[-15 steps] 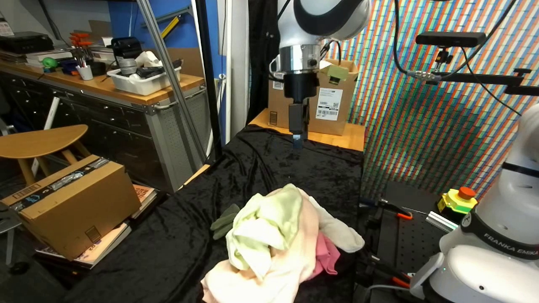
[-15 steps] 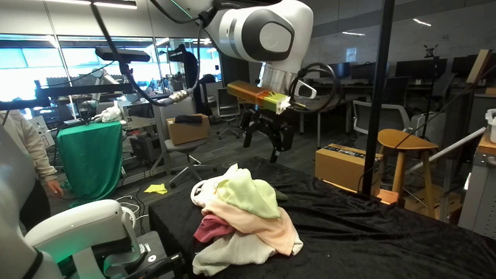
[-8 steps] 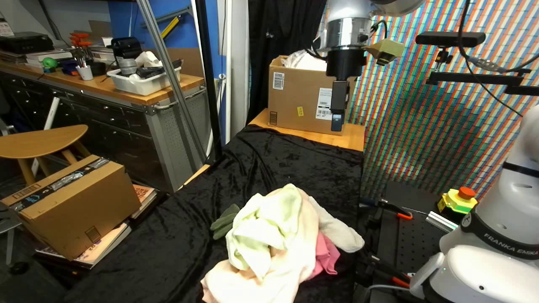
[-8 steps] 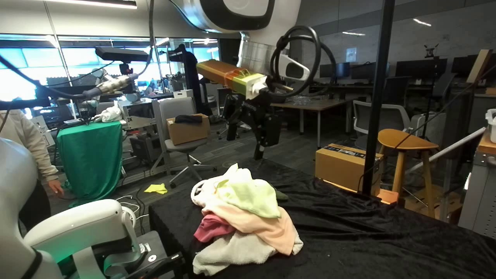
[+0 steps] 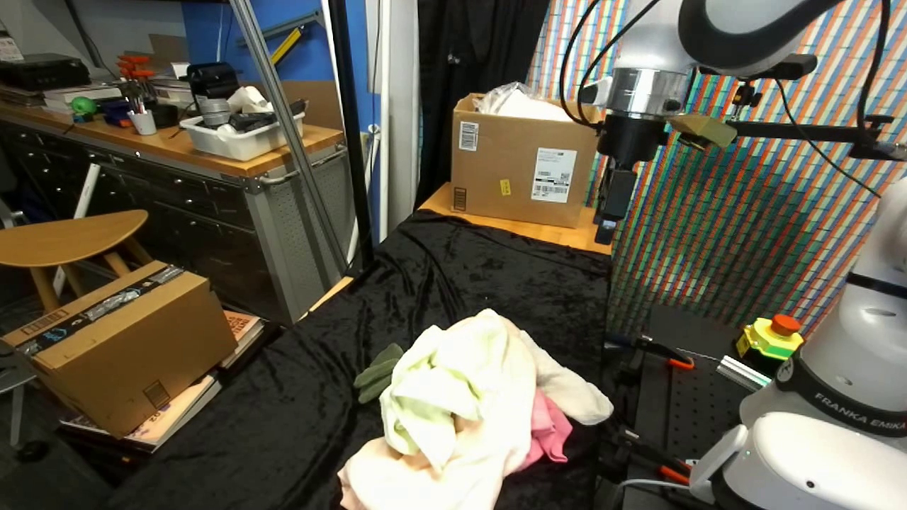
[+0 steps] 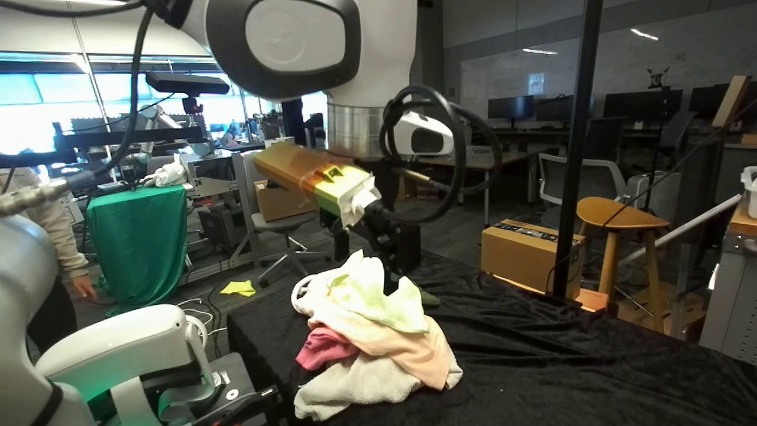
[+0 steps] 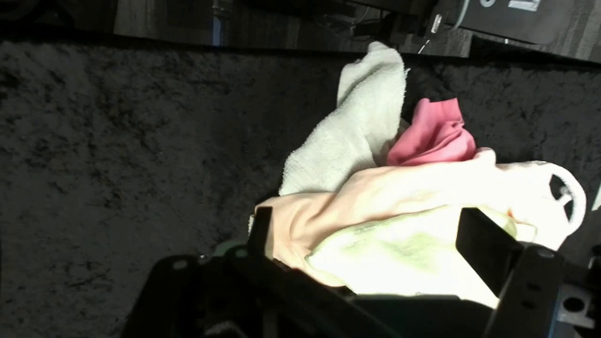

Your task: Pile the t-shirts, ropes, radish and towel together

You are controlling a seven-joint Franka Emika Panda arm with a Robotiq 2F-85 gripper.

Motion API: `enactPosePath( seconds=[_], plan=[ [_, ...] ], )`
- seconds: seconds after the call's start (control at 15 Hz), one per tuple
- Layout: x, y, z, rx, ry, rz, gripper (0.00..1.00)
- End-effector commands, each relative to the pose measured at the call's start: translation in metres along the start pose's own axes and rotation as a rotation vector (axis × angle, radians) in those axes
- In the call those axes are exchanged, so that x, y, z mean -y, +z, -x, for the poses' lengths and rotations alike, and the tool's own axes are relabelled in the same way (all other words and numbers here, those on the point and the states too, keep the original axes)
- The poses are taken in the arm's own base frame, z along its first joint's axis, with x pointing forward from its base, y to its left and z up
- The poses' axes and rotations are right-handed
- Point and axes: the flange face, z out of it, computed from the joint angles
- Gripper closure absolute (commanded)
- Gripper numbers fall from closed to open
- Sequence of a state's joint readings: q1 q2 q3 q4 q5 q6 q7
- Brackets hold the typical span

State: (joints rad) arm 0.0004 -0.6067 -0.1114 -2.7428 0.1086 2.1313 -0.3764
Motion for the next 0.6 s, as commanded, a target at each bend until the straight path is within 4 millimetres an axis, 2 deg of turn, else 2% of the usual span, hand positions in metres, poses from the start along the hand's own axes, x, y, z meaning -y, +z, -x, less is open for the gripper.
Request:
enactPosePath(
  seconds=[0.0, 0.33, 0.4, 0.53],
  plan=[
    [-0.023, -0.006, -0.004, -0.114, -0.062, 0.079, 0.0],
    [-0.052, -0.019, -0.01, -0.262, -0.063, 0.143, 0.0],
    [-0.041, -0.015, -0.009, -0.221, -0.049, 0.115, 0.0],
    [-0.048, -0.016, -0.009, -0.24, -0.046, 0.119, 0.0]
  ],
)
